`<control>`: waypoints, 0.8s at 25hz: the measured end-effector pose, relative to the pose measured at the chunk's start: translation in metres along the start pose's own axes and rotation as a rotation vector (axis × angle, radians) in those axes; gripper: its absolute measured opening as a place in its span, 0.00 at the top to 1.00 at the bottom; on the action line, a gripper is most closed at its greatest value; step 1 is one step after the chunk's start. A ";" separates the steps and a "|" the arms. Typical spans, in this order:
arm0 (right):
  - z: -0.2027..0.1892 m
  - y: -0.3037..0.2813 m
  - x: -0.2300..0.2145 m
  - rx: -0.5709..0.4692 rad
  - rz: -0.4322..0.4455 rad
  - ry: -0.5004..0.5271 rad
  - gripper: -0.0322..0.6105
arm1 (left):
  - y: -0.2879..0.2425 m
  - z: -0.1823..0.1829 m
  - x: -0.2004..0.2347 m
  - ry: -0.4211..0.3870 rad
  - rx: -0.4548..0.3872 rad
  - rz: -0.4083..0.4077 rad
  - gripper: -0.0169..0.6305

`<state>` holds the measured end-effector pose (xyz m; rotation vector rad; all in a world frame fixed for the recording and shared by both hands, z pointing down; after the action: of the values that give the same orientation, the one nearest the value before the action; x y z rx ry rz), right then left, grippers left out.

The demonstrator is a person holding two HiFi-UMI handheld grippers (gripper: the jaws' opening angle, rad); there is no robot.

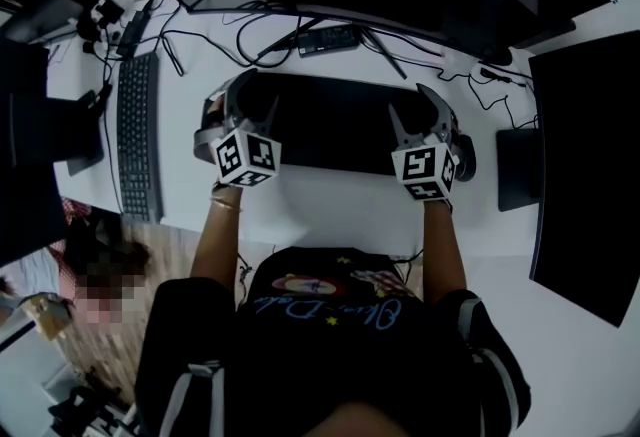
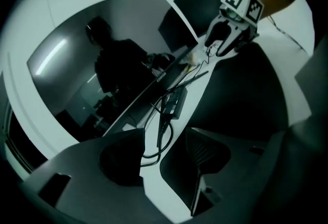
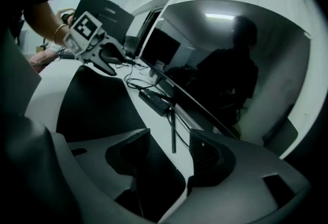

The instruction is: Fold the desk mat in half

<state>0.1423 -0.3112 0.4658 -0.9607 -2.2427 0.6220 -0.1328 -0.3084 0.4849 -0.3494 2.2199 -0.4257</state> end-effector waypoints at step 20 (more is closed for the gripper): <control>-0.063 0.100 0.085 0.124 0.011 -0.104 0.63 | 0.114 0.052 -0.128 -0.218 -0.149 -0.396 0.67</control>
<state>0.1861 -0.1734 0.4775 -0.8986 -2.2604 0.8231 -0.0253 -0.1656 0.4939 -0.8813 1.9712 -0.4089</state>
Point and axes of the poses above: the fingertips, and each gripper's own axes: y backward along the fingers, x to its left, z out of its top, the point moved 6 cm from there along y, backward along the fingers, and after that the axes turned 12 degrees about z, right-handed, at the moved point
